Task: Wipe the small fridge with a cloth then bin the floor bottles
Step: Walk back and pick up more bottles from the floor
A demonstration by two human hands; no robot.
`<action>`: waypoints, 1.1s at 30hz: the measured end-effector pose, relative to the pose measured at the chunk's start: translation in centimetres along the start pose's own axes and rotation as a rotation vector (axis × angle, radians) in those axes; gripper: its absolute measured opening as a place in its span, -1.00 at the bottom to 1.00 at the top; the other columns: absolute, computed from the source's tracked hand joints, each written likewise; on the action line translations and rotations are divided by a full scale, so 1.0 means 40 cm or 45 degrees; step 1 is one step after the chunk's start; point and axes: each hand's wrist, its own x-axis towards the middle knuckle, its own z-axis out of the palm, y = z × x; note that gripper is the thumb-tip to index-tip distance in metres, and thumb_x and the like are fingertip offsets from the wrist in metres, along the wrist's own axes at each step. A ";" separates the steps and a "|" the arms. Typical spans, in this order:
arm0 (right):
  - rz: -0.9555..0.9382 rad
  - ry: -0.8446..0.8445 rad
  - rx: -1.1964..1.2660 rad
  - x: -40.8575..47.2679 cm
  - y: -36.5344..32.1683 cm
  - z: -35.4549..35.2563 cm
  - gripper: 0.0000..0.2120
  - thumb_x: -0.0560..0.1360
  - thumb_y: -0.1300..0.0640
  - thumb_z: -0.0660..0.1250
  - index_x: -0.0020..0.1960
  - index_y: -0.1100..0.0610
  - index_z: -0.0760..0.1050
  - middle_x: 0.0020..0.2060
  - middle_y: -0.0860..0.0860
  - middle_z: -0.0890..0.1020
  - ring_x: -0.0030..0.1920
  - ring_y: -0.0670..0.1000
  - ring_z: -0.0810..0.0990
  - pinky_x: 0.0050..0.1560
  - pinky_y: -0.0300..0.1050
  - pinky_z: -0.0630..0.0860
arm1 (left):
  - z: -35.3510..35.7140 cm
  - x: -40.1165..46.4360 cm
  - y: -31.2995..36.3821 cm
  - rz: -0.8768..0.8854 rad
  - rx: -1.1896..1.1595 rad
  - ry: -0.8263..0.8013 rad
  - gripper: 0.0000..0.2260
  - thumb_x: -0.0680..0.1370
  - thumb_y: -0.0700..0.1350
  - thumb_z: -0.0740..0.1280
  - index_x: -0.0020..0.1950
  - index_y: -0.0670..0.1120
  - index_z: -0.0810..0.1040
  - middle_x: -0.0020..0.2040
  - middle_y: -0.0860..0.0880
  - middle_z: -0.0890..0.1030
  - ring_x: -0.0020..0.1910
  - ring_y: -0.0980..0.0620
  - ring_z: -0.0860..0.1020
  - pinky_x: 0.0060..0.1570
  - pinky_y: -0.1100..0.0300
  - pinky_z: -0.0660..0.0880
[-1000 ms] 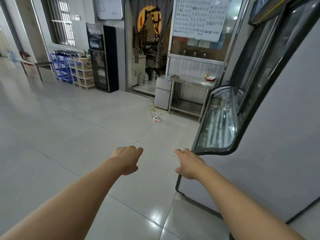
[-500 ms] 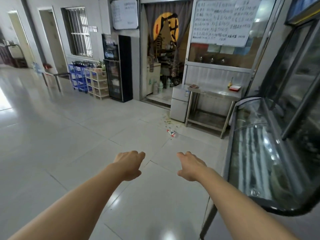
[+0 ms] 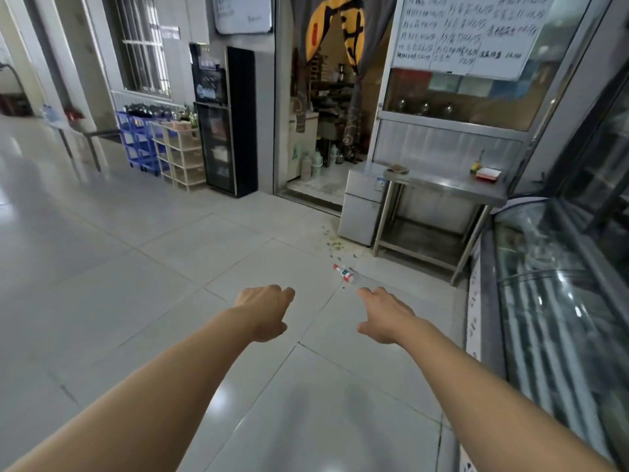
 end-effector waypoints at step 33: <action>0.218 -0.076 0.048 1.770 0.322 -0.313 -0.47 0.51 0.02 0.33 0.40 0.10 0.24 0.27 0.13 0.39 0.23 0.15 0.43 0.15 0.00 0.44 | -0.076 1.864 -0.414 0.239 0.020 -0.145 -0.60 0.54 -0.02 0.26 0.35 -0.06 0.30 0.24 -0.05 0.46 0.19 -0.09 0.49 0.09 0.07 0.40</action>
